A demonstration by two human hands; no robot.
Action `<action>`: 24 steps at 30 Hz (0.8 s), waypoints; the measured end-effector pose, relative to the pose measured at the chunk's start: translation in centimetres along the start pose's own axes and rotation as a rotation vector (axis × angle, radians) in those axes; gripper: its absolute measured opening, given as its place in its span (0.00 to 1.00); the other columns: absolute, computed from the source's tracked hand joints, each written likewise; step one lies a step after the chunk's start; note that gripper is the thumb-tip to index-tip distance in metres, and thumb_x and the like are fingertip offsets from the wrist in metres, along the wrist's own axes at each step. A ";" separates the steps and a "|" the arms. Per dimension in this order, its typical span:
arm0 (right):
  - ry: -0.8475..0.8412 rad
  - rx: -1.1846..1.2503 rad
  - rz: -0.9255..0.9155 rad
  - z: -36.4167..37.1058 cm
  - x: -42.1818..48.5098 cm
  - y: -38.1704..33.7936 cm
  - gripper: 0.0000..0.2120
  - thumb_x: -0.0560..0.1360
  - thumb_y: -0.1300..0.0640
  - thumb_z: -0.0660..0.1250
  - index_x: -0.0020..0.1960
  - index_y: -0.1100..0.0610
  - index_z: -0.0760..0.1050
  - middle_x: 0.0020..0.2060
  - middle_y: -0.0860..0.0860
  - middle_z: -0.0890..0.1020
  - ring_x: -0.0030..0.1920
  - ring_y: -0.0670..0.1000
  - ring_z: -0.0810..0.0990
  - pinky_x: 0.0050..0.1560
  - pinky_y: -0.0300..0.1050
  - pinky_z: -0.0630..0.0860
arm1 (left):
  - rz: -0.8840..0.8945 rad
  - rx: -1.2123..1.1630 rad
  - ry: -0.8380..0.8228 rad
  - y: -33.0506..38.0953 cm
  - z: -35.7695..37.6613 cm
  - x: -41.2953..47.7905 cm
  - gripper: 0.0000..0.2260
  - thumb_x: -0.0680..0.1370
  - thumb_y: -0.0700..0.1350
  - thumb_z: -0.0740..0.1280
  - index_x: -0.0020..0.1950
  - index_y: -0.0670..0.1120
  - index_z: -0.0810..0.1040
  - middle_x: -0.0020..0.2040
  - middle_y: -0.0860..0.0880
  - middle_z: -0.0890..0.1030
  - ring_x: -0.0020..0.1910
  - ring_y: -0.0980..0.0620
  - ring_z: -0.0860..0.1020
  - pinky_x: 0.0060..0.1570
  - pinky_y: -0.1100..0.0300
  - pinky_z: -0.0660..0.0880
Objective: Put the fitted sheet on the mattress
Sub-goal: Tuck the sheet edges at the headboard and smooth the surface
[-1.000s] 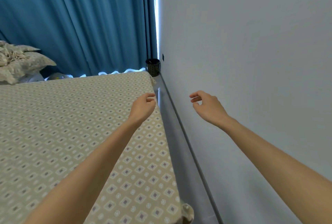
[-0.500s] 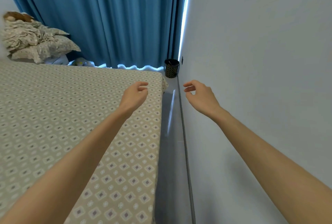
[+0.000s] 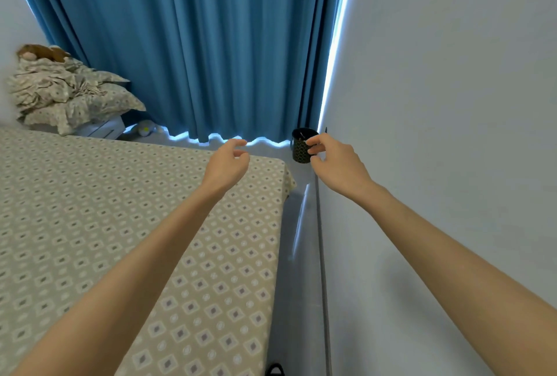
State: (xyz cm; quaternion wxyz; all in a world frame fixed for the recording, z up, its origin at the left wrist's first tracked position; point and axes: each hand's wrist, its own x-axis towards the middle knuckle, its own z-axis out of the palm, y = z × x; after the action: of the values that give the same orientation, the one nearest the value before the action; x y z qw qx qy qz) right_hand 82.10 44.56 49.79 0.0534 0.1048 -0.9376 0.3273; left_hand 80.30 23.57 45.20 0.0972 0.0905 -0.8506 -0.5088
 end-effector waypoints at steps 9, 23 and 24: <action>-0.013 0.022 -0.015 0.0 22.4 2.5 0.18 0.76 0.60 0.59 0.65 0.50 0.71 0.58 0.46 0.80 0.57 0.49 0.77 0.59 0.50 0.75 | -0.025 -0.025 -0.007 2.9 1.7 21.6 0.16 0.78 0.44 0.58 0.65 0.51 0.73 0.60 0.49 0.78 0.57 0.47 0.78 0.54 0.53 0.76; -0.155 0.005 -0.136 5.3 55.0 9.8 0.18 0.78 0.58 0.58 0.66 0.48 0.68 0.62 0.42 0.77 0.54 0.50 0.79 0.59 0.53 0.75 | -0.086 0.044 0.109 1.6 7.6 51.2 0.15 0.77 0.44 0.59 0.61 0.54 0.75 0.58 0.52 0.79 0.55 0.48 0.78 0.56 0.50 0.76; -0.162 0.013 -0.140 5.3 56.8 10.0 0.18 0.78 0.58 0.58 0.66 0.48 0.68 0.62 0.41 0.77 0.53 0.49 0.79 0.59 0.52 0.75 | -0.088 0.031 0.121 1.9 8.0 52.6 0.15 0.77 0.44 0.59 0.61 0.53 0.75 0.58 0.52 0.79 0.55 0.48 0.78 0.55 0.51 0.76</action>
State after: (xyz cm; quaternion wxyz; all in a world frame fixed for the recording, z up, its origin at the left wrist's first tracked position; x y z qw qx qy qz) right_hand 24.42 39.69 49.18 -0.0008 0.1964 -0.9271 0.3192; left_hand 27.40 17.91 46.99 0.1244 0.1599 -0.8462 -0.4929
